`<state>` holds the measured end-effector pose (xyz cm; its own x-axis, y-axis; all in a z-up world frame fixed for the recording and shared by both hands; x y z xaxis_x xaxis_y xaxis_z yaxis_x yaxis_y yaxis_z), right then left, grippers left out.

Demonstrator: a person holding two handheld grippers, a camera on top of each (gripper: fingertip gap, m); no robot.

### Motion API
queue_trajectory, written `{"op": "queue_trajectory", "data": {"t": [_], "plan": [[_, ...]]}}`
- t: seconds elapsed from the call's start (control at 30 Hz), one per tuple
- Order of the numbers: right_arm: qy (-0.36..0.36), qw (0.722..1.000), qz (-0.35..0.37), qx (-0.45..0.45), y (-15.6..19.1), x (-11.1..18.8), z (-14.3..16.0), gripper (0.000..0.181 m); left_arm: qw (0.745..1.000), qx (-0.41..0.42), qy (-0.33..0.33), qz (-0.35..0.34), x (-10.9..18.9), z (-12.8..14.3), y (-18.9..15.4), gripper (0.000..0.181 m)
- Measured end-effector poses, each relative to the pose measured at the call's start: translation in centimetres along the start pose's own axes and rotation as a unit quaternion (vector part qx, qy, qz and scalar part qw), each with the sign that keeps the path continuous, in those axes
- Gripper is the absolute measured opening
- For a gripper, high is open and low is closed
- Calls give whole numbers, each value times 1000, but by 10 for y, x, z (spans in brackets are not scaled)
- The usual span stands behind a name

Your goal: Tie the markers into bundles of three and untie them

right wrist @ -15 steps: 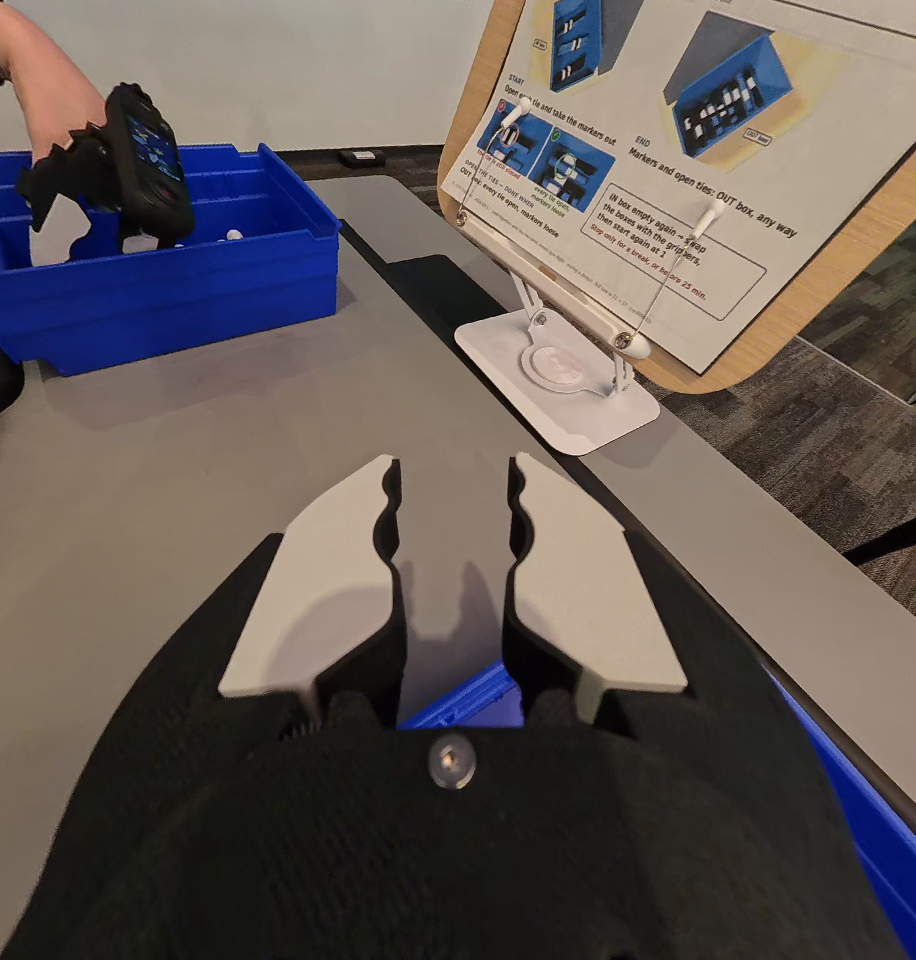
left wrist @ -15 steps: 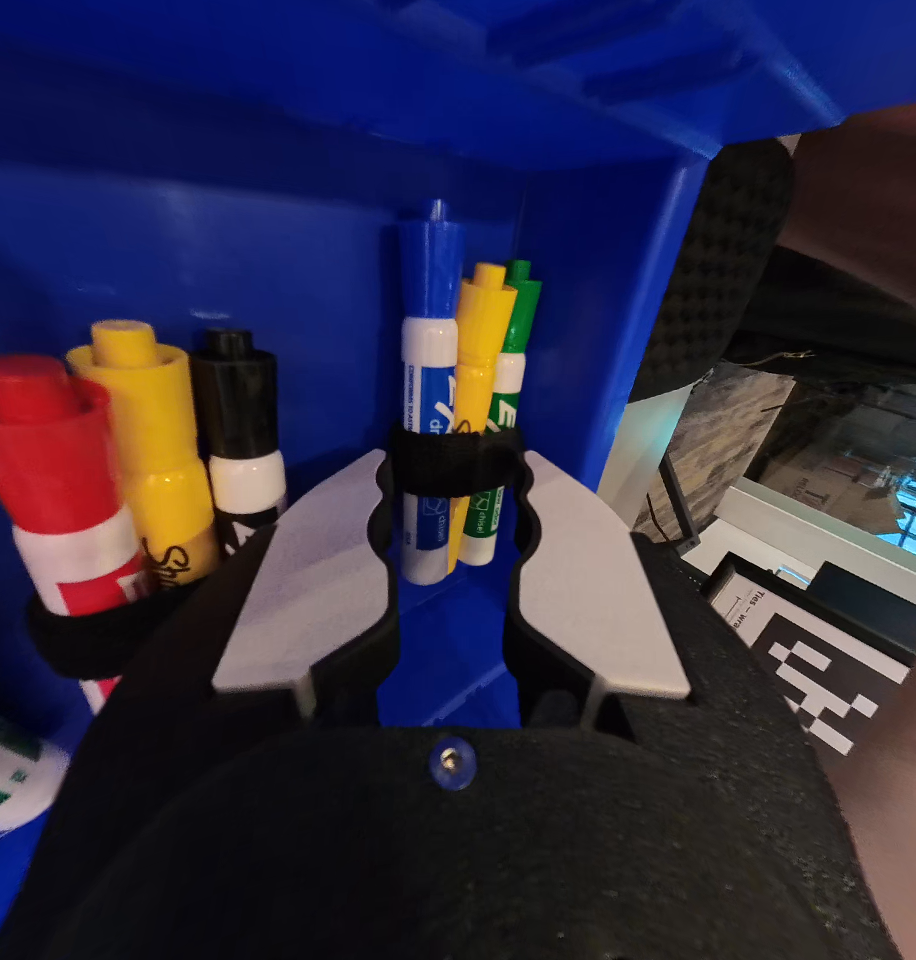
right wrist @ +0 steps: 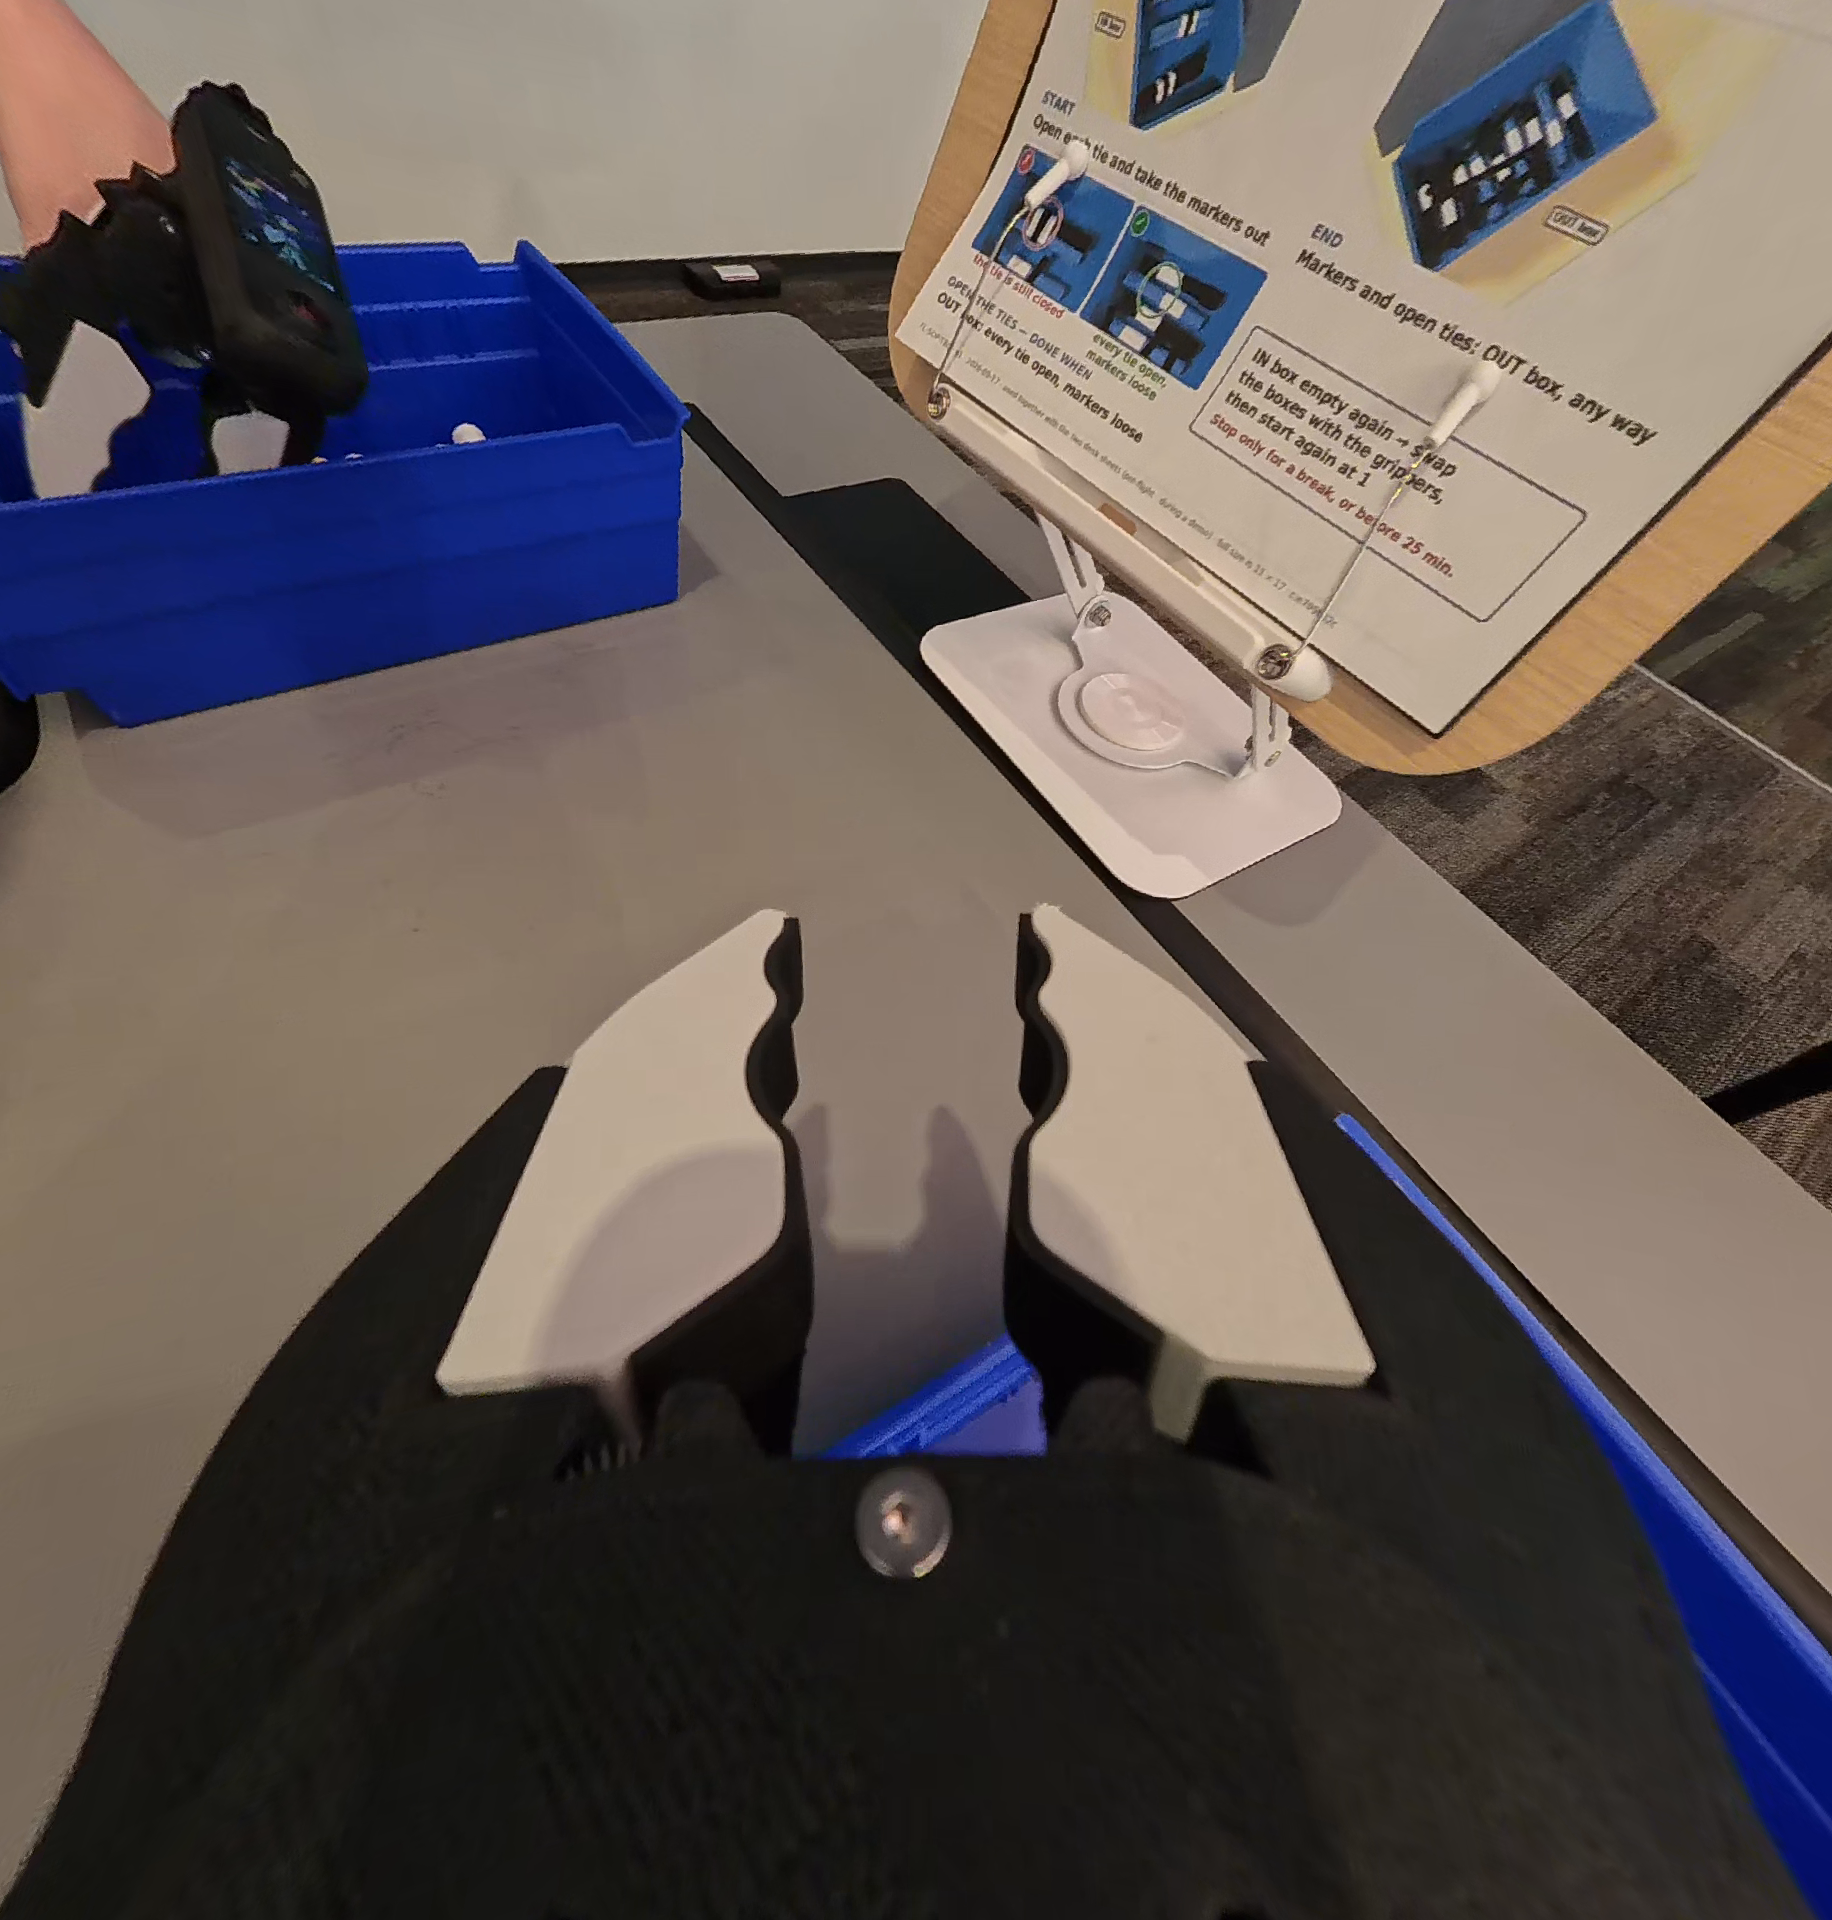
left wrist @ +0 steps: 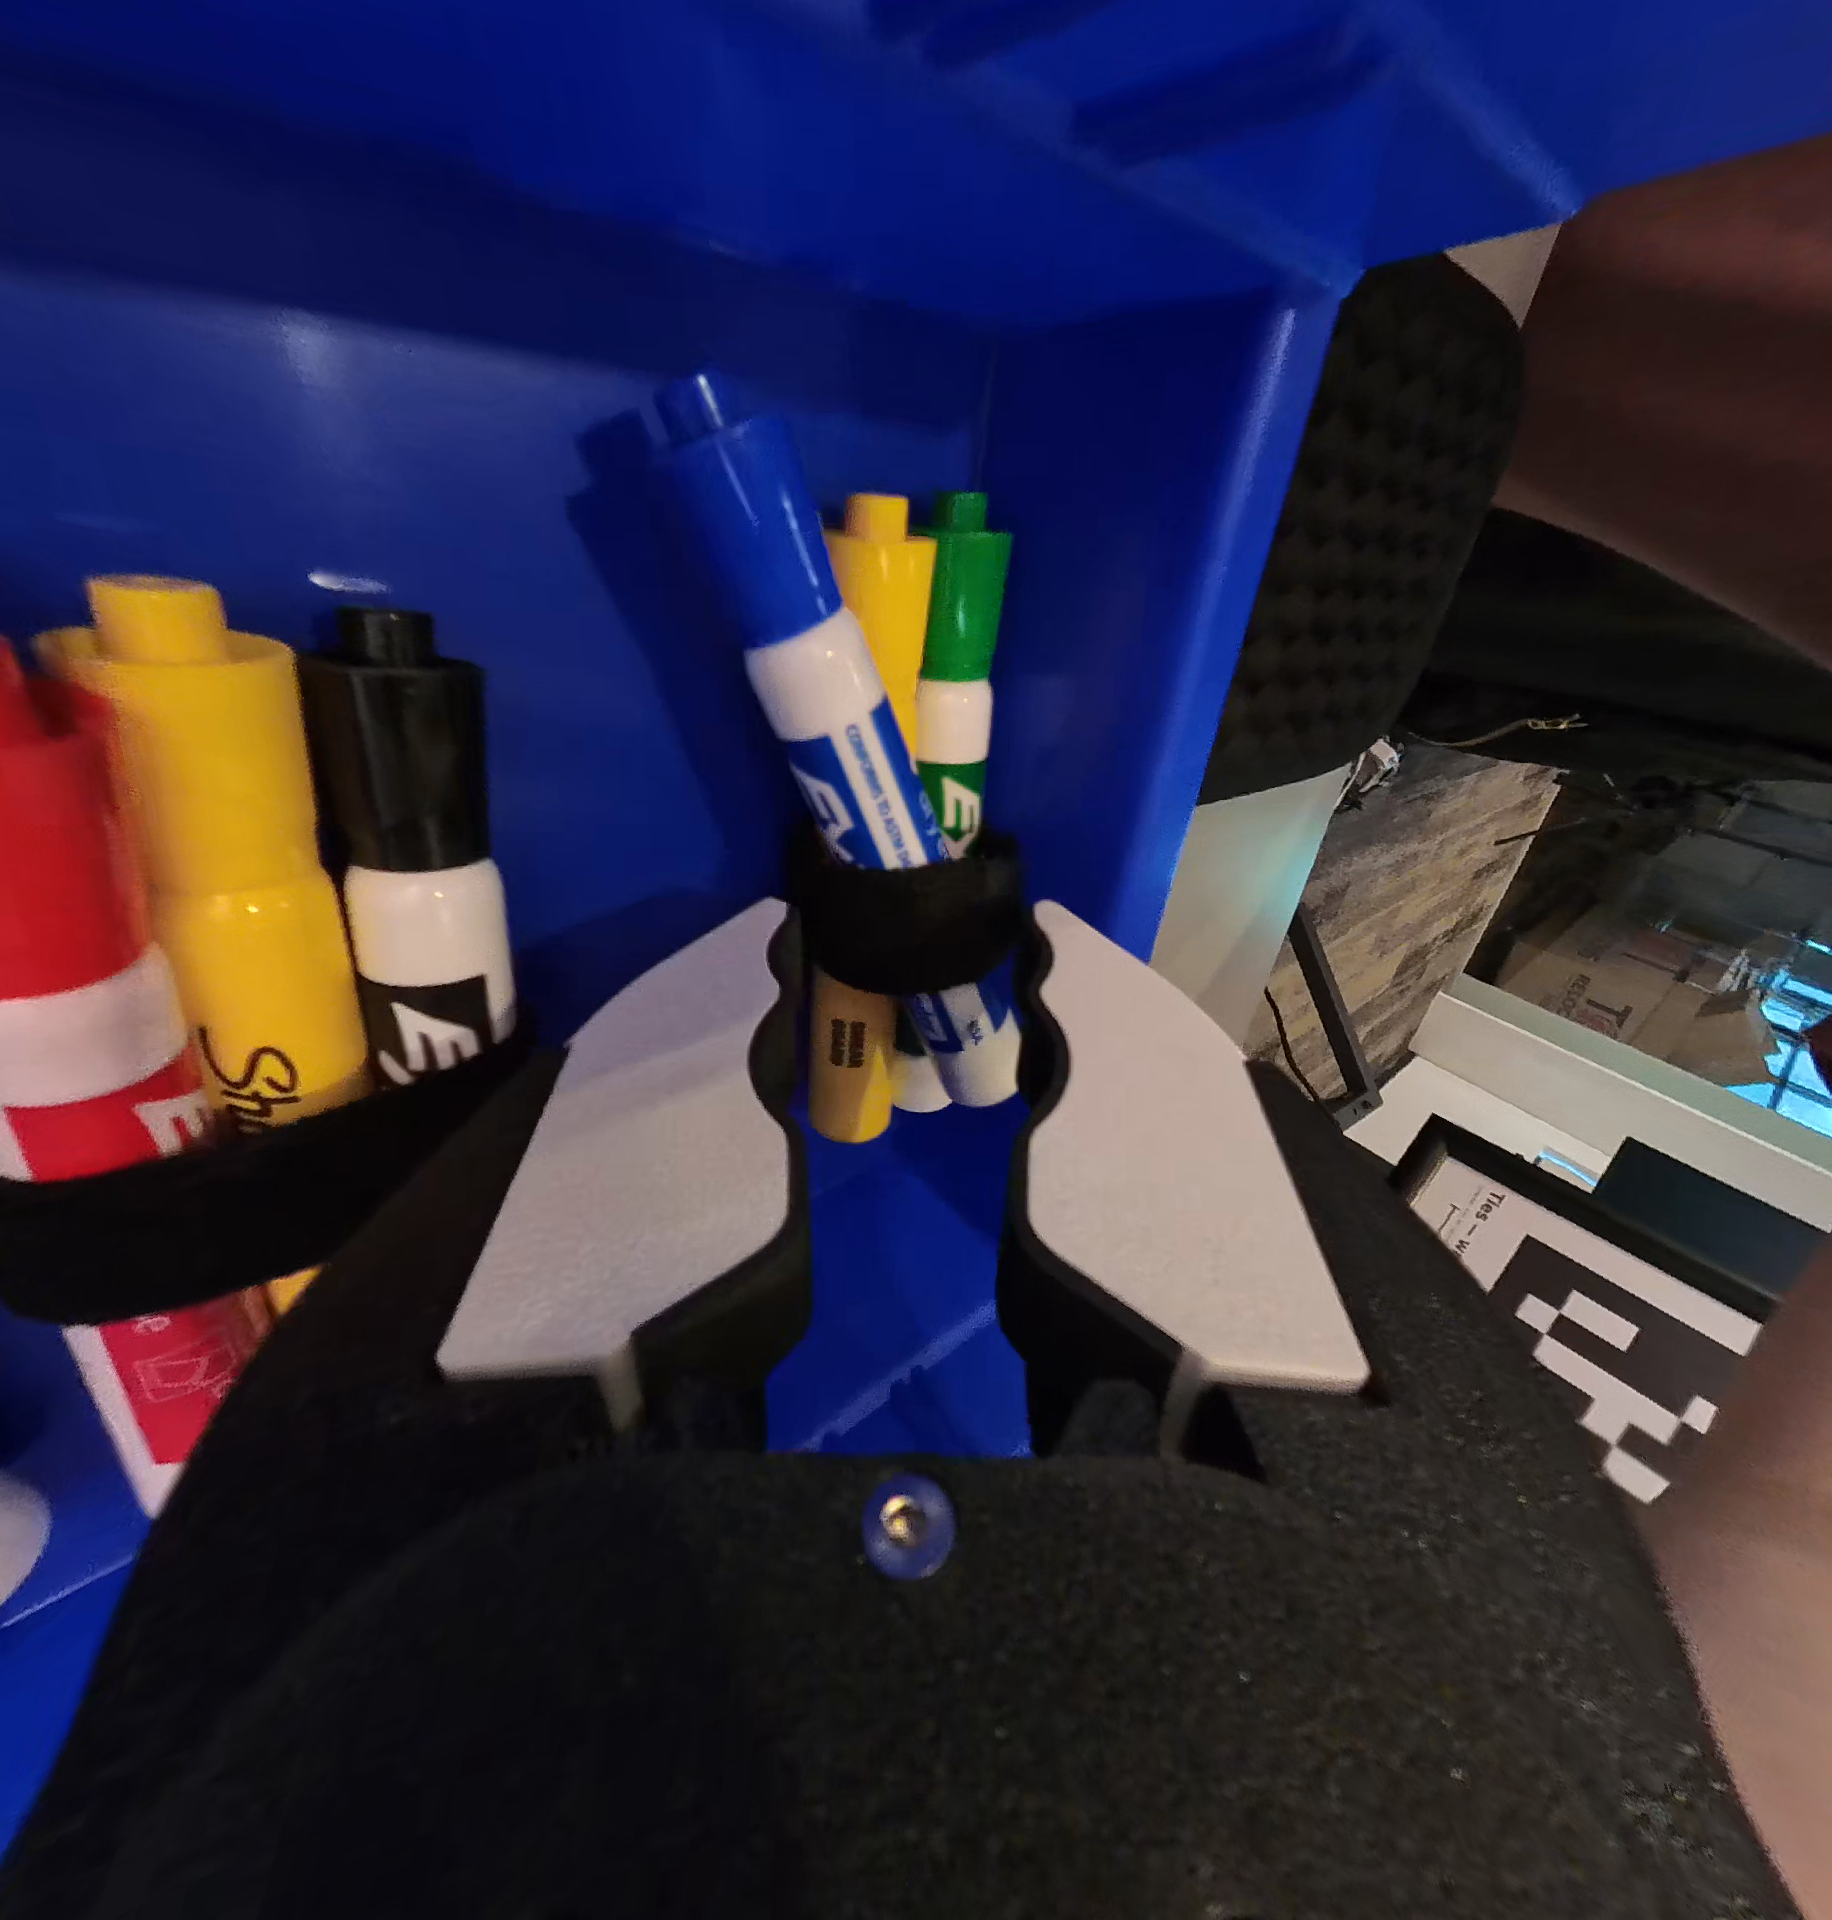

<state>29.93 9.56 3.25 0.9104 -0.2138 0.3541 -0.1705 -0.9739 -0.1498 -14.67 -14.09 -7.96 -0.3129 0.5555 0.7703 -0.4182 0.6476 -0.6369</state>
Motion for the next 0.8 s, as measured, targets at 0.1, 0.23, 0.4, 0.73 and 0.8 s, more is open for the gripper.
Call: {"op": "queue_trajectory", "data": {"t": [0.1, 0.23, 0.4, 0.73, 0.8], "plan": [[1, 1000, 0, 2, 1, 0, -1, 41, 1000, -2, 5, -17, 0, -1, 4, 37], [4, 1000, -1, 5, 3, 0, -1, 41, 999, -14, 25, -43, -3, -4, 7, 35], [9, 1000, 0, 7, 2, -1, 0, 41, 999, -10, 18, -27, -4, -6, 9, 28], [4, 1000, 1, 7, 1, 1, -1, 41, 999, -32, -13, -35, 4, -4, -4, 23], [5, 1000, 1, 7, 2, 1, -1, 41, 998, -32, -22, -42, 8, -4, -6, 23]]}}
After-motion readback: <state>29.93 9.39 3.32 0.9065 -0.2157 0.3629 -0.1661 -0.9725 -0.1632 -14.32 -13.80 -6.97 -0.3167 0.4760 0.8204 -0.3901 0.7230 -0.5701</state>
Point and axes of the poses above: each gripper's, where its closed fingertips meet, x back along the fingers, z out of its underside, y = z × x across the jaws, the point moved 9 cm from there along x, back along the fingers, and after that the axes turned 1 degree about -y, right-handed, at the moved point
